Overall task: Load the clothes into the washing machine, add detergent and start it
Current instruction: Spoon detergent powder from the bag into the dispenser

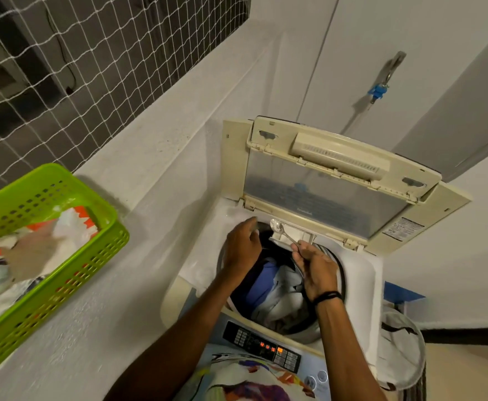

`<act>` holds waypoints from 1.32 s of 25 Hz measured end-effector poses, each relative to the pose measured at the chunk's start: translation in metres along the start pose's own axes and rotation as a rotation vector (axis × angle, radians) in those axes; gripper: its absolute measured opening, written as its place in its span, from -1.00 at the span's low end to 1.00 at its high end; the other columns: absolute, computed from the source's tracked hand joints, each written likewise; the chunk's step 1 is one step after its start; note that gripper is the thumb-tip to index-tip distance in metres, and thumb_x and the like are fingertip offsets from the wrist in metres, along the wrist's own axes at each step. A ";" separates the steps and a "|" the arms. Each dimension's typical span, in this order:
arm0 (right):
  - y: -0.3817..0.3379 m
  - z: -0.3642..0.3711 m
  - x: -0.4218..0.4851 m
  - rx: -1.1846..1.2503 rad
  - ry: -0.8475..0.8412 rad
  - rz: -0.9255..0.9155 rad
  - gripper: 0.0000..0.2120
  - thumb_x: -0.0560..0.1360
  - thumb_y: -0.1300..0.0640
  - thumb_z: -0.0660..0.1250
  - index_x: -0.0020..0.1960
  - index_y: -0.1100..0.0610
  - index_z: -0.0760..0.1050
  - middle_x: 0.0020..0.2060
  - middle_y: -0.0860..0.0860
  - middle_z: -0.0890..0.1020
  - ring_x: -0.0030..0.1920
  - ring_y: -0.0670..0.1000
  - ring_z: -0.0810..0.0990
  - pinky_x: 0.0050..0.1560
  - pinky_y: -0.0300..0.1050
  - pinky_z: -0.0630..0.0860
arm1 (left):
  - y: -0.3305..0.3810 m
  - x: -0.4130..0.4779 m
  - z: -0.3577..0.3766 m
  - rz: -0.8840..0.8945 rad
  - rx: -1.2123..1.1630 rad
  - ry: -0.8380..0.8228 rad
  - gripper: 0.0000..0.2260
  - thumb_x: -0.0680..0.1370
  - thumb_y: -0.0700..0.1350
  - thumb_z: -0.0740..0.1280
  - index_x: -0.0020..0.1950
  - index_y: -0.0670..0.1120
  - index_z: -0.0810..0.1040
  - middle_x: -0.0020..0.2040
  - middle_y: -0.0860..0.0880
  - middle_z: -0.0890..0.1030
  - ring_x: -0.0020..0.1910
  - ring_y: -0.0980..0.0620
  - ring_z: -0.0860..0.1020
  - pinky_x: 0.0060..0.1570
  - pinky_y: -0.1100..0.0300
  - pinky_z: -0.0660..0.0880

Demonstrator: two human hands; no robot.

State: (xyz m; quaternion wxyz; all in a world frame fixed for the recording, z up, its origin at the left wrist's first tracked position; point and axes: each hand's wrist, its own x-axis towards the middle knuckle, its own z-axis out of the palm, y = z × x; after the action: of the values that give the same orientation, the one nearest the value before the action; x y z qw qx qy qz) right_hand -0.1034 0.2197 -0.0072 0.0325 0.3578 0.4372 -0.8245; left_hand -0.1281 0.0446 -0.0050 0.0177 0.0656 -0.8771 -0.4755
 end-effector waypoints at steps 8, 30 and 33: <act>-0.001 0.043 -0.039 0.042 -0.183 0.037 -0.70 0.51 0.42 0.28 0.24 0.43 0.49 0.04 0.21 0.67 0.02 0.12 0.71 -0.09 -0.21 0.65 | 0.030 -0.034 -0.083 0.049 -0.162 0.318 -0.79 0.59 -0.22 0.31 0.19 -0.14 0.63 0.11 -0.01 0.68 0.07 0.14 0.62 0.01 0.55 0.45; 0.028 0.258 -0.234 -0.707 -0.966 -0.310 -0.86 0.48 0.44 0.33 -0.09 0.31 0.65 -0.28 0.22 0.68 -0.33 0.02 0.66 -0.17 -0.15 0.63 | -0.020 -0.178 -0.357 -0.314 0.467 0.733 -0.62 0.37 0.26 0.44 0.07 0.07 0.68 0.06 -0.02 0.69 0.04 -0.15 0.61 0.12 -0.03 0.51; 0.027 0.275 -0.237 -0.836 -0.952 -0.503 -0.85 0.46 0.45 0.31 -0.08 0.35 0.65 -0.34 0.19 0.65 -0.45 -0.05 0.61 -0.25 -0.15 0.61 | -0.018 -0.173 -0.357 -0.350 0.457 0.813 -0.73 0.46 0.18 0.41 0.02 0.06 0.70 0.01 -0.04 0.70 0.01 -0.16 0.62 0.06 0.02 0.52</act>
State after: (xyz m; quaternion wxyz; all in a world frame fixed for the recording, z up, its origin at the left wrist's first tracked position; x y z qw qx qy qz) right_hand -0.0723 -0.0628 0.2203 0.1641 -0.1990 0.7271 -0.6362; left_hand 0.0784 -0.2395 0.1803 0.2634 0.3940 -0.8568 -0.2032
